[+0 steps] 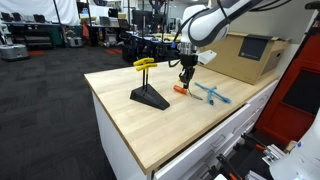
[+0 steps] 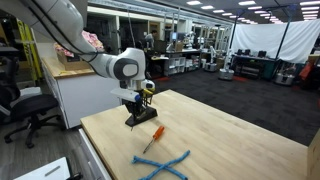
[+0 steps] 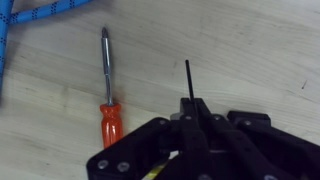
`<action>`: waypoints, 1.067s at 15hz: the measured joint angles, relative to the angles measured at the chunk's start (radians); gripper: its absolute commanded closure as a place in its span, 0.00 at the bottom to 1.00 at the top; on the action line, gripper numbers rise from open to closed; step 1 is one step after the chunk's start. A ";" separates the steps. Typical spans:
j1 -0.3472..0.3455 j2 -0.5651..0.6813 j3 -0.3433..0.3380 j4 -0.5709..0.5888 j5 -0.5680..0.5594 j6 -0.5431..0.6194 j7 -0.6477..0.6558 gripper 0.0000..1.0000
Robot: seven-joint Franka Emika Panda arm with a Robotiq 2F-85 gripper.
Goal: Pick up the smallest yellow and black object from the black stand and put it on the table
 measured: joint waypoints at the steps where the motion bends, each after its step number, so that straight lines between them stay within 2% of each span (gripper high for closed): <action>1: -0.039 -0.002 0.044 0.022 0.004 -0.045 0.000 0.98; 3: -0.103 0.007 0.108 0.050 0.020 -0.090 -0.007 0.98; 7: -0.183 0.020 0.177 0.058 0.048 -0.096 -0.031 0.98; 12: -0.287 0.083 0.187 0.059 0.201 -0.121 -0.222 0.98; 16: -0.361 0.192 0.188 0.099 0.233 -0.149 -0.287 0.98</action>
